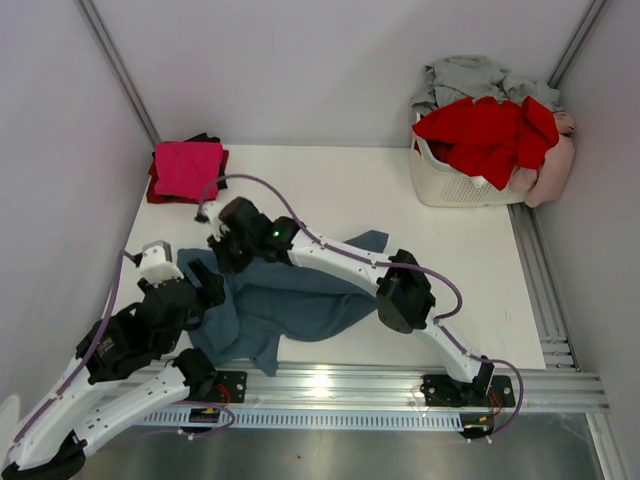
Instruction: Fold and stack the t-shirts
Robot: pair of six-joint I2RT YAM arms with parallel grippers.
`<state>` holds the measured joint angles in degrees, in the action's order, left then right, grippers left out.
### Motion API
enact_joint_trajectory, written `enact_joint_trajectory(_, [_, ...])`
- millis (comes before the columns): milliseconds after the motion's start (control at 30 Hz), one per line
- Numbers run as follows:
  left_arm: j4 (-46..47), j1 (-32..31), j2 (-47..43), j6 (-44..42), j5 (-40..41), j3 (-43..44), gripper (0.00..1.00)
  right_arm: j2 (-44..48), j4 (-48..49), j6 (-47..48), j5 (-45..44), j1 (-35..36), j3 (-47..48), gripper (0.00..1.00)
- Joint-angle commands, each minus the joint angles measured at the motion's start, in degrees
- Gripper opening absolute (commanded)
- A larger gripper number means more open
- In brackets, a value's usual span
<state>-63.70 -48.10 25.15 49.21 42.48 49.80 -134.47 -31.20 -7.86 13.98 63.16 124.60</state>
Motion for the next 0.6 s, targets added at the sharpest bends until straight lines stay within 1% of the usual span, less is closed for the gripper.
enact_joint_trajectory(0, [2.0,-0.3,-1.3,1.6,2.4,-0.4,0.84,4.4,4.3,3.9,-2.0,-1.8,9.2,0.00])
enact_joint_trajectory(67, [3.2,-0.3,-1.4,0.6,2.1,-0.8,0.83,8.2,5.6,4.4,-3.8,-2.8,10.4,0.00])
enact_joint_trajectory(100, [3.8,-0.3,-1.1,0.4,2.1,-0.8,0.83,9.7,6.8,5.2,-6.3,-3.4,10.1,0.00])
enact_joint_trajectory(133, [4.0,-0.3,-0.9,0.1,2.1,-0.7,0.83,14.0,7.5,6.4,-8.9,-3.7,8.4,0.00])
enact_joint_trajectory(167, [4.2,-0.3,-0.6,-0.1,2.1,-0.8,0.83,17.1,8.5,8.3,-12.4,-3.7,5.9,0.00])
enact_joint_trajectory(200, [4.4,-0.3,-0.1,-0.4,2.1,-1.0,0.83,21.0,14.8,10.0,-20.9,-4.0,1.9,0.00])
enact_joint_trajectory(233, [5.2,-0.2,0.2,-0.7,2.0,-1.1,0.83,25.5,20.7,10.9,-25.6,-5.2,-11.4,0.00])
enact_joint_trajectory(267, [5.6,-0.3,0.3,-0.9,1.7,-1.3,0.83,36.5,27.6,11.0,-30.8,-6.5,-20.2,0.00])
enact_joint_trajectory(300, [6.4,-0.3,0.8,-1.1,1.2,-1.4,0.83,42.4,43.7,8.9,-40.1,-11.5,-29.1,0.00])
enact_joint_trajectory(333, [6.8,-0.3,1.0,-1.2,0.9,-1.5,0.83,48.1,49.1,4.5,-44.3,-15.4,-44.3,0.00])
enact_joint_trajectory(367, [7.3,-0.3,1.2,-1.5,0.5,-1.5,0.83,58.7,51.1,-6.6,-48.4,-19.2,-50.3,0.00])
enact_joint_trajectory(400, [7.7,-0.3,1.4,-2.0,-0.2,-1.7,0.82,63.5,50.2,-10.4,-52.9,-22.3,-55.2,0.00])
enact_joint_trajectory(433, [8.4,-0.3,1.6,-2.4,-0.5,-2.1,0.82,67.5,48.5,-12.9,-66.5,-25.0,-59.3,0.00])
enact_joint_trajectory(467, [8.9,-0.3,1.7,-2.7,-0.6,-2.3,0.82,73.4,44.0,-14.8,-72.8,-25.2,-65.4,0.00])
enact_joint_trajectory(533, [9.6,-0.3,2.1,-3.3,-1.1,-3.0,0.82,76.7,36.1,-23.0,-81.2,-24.8,-68.8,0.00])
enact_joint_trajectory(567, [10.5,-0.3,2.4,-3.6,-1.3,-3.2,0.82,77.6,27.5,-27.1,-84.8,-23.8,-70.5,0.00])
